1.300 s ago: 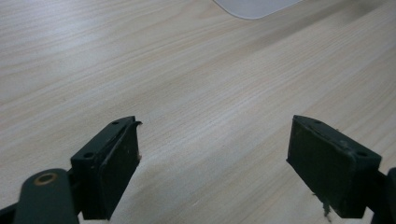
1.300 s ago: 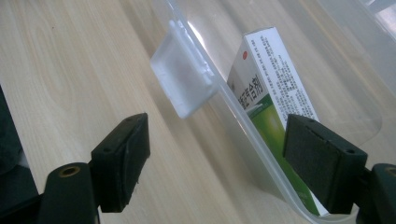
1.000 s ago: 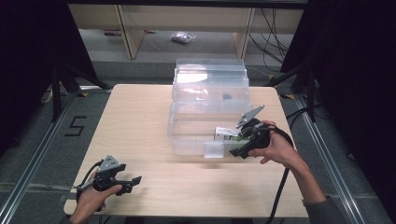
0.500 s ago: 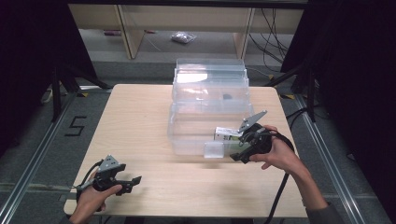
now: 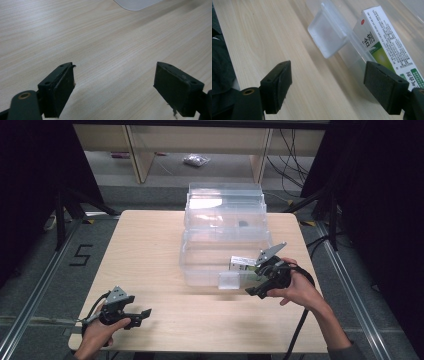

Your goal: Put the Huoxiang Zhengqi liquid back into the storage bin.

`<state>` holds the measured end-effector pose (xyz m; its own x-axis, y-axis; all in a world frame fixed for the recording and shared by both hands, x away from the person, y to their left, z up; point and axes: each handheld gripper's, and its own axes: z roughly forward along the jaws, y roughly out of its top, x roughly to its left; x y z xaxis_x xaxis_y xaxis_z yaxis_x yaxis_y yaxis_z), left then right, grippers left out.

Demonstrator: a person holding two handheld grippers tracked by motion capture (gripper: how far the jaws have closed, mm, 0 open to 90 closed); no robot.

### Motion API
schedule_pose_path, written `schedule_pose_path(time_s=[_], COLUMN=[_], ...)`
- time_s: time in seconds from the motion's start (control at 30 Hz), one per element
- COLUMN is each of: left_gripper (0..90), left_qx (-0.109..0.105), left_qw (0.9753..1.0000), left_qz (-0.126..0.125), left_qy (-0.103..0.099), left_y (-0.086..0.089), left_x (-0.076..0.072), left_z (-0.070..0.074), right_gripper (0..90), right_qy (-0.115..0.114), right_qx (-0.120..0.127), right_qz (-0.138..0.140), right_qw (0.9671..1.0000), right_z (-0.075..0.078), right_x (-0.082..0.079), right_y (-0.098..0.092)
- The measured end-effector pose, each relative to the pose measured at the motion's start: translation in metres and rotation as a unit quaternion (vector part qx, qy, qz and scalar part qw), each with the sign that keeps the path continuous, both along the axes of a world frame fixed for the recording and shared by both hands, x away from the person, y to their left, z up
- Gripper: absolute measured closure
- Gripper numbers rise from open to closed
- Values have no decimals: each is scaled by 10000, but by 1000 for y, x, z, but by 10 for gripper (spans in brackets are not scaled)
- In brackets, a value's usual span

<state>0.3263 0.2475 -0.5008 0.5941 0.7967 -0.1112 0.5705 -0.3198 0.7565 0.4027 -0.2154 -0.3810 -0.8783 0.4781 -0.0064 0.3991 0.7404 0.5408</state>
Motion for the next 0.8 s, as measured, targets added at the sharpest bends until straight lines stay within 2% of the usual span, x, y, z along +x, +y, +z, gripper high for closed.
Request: schedule_pose_path(time_s=[0.07,0.1,0.2,0.23,0.37,0.4,0.47,0.57,0.6,0.73,0.77,0.8], left_gripper=[160,160,160,160,160,160,160,160,160,160,160,160], left_qx=[0,1,4,3,5,8,6,6,5,8,5,5], left_qw=[10000,10000,10000,10000,10000,10000,10000,10000,10000,10000,10000,10000], left_qz=[1,0,0,-1,-3,-2,-2,1,3,2,5,5], left_qy=[-3,-4,0,-1,-4,-3,-8,-9,-6,-5,-9,-9], left_y=[0,0,0,0,0,0,0,0,0,0,0,0], left_x=[0,0,0,0,0,0,0,0,0,0,0,0], left_z=[0,0,0,0,0,0,0,0,0,0,0,0], right_gripper=[238,238,238,237,237,236,235,232,228,214,209,209], right_qy=[224,119,179,100,137,136,153,141,165,203,111,111], right_qx=[5,27,72,78,99,133,110,110,180,181,231,231], right_qz=[-204,-120,-153,-97,-156,-21,-156,-183,-228,-223,-182,-182], right_qw=[9995,9999,9997,9999,9997,9998,9997,9997,9994,9994,9995,9995], right_z=[0,-2,-4,-5,-7,-9,-10,-11,-13,-15,-19,-19], right_x=[-5,-3,-5,-5,-7,-7,-9,-10,-12,-14,-14,-14], right_y=[0,-1,-2,-3,-4,-5,-6,-7,-8,-9,-9,-9])
